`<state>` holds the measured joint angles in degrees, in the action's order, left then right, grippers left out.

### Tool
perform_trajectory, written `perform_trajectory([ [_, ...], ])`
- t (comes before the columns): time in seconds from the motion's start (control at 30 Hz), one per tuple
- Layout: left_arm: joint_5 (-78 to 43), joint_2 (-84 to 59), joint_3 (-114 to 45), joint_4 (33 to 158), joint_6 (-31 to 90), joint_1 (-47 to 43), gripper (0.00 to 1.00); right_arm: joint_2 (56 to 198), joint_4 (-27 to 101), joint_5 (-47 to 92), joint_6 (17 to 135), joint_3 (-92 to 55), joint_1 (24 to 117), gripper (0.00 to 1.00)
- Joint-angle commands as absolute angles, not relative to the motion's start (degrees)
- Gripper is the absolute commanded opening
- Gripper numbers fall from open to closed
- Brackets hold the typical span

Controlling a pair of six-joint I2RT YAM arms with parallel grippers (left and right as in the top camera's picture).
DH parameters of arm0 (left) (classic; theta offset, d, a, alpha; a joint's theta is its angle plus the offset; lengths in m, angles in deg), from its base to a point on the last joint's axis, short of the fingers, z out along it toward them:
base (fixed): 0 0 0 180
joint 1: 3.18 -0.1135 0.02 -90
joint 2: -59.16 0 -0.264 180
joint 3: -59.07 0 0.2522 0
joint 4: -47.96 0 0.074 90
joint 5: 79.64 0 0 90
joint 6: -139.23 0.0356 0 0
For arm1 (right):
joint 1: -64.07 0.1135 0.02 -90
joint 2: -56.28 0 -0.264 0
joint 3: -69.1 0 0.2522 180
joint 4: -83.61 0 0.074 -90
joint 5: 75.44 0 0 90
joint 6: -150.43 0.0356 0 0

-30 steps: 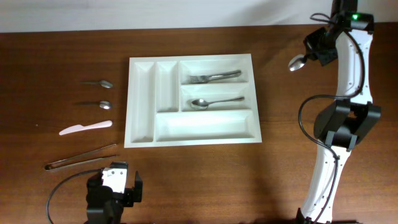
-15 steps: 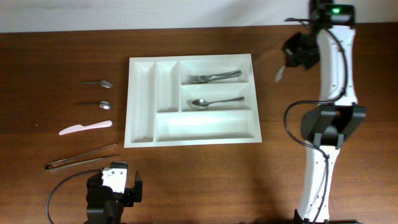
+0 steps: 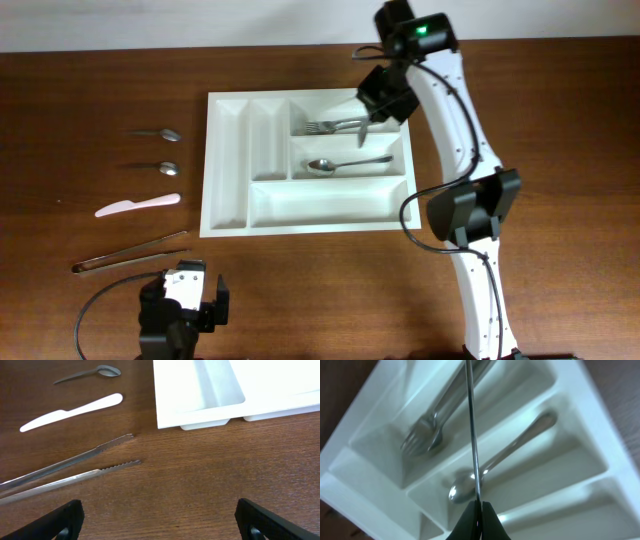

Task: Pack container
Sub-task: 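Carry the second spoon with the right gripper into the middle compartment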

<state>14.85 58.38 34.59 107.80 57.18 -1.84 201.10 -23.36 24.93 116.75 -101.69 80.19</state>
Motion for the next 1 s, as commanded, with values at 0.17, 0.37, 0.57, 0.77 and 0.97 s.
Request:
perform_trajectory([
  [0.17, 14.63, 58.82, 34.77, 107.83, 57.92, -1.58, 0.99, 199.37, -27.49, 17.8, 131.59, -102.0, 85.08, 0.04],
  [0.37, 14.63, 58.82, 34.77, 107.83, 57.92, -1.58, 0.99, 199.41, -27.49, 17.58, 140.51, -100.16, 87.92, 0.04],
  [0.57, 14.63, 58.82, 34.77, 107.83, 57.92, -1.58, 0.99, 199.74, -27.49, 16.84, 144.99, -94.94, 88.58, 0.04],
  [0.77, 14.63, 58.82, 34.77, 107.83, 57.92, -1.58, 0.99, 200.0, -26.2, 16.88, 146.69, -88.03, 88.43, 0.04],
  [0.97, 14.63, 58.82, 34.77, 107.83, 57.92, -1.58, 0.99, 200.0, -24.27, 16.86, 146.69, -85.65, 88.47, 0.04],
])
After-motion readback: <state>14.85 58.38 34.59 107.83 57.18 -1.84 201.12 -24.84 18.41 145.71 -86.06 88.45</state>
